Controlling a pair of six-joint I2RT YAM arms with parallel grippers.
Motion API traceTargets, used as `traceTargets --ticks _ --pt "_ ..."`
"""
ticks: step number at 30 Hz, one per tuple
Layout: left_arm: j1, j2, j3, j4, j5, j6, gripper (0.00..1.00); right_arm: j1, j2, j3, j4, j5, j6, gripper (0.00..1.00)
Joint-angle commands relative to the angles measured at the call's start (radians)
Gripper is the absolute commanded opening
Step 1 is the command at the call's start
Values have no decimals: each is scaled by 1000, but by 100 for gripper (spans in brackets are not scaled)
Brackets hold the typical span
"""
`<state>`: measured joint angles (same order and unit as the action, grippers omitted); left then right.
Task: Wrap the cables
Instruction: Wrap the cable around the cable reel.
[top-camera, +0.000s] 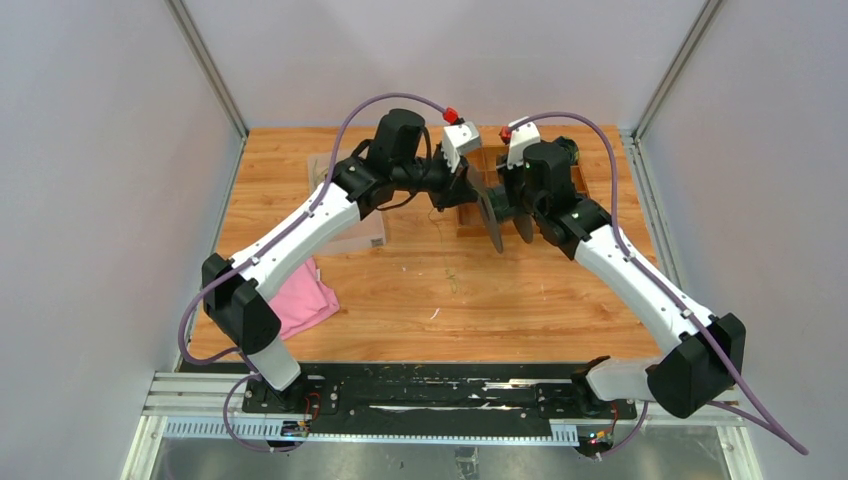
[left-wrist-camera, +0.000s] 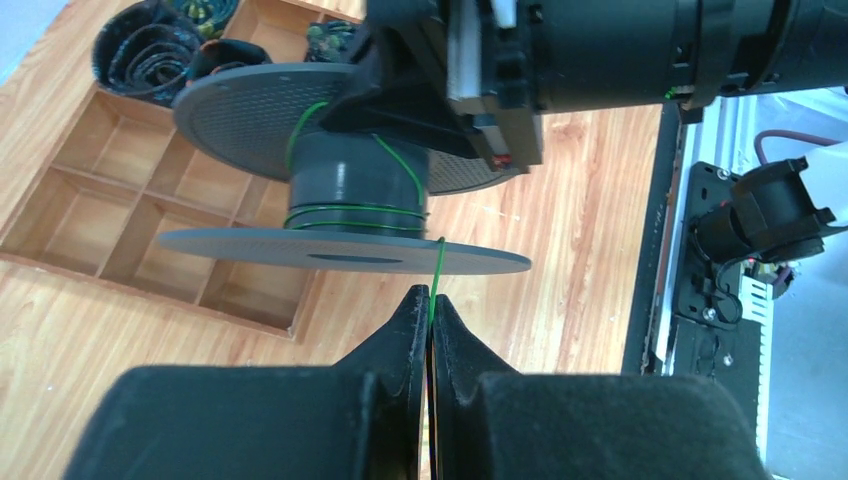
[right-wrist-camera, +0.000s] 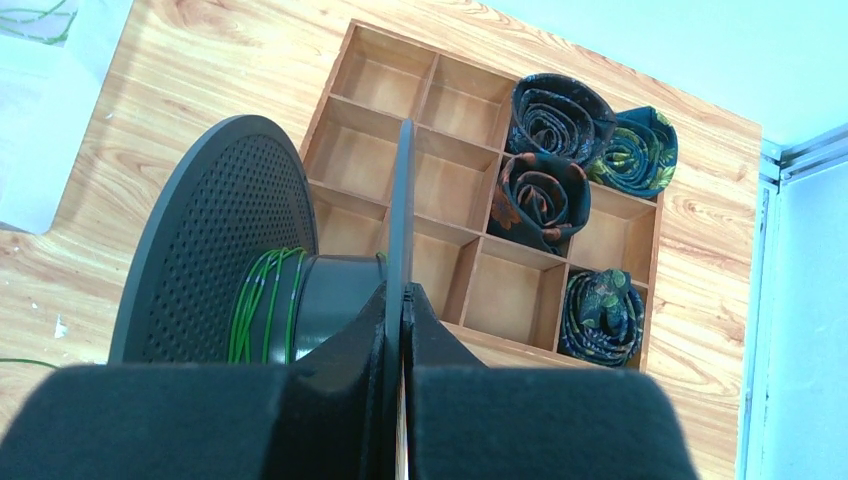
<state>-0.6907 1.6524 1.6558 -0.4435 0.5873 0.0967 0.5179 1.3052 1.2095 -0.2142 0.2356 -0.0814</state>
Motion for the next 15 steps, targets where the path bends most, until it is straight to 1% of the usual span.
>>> traceTargets --ticks 1,6,15 --pt "43 -19 56 40 18 9 6 -1 -37 -20 7 11 -63 1" --pt "75 -21 49 41 23 16 5 -2 -53 -28 7 -31 -74 1" --pt "145 -31 26 60 39 3 7 -3 -70 -43 3 -104 -94 0"
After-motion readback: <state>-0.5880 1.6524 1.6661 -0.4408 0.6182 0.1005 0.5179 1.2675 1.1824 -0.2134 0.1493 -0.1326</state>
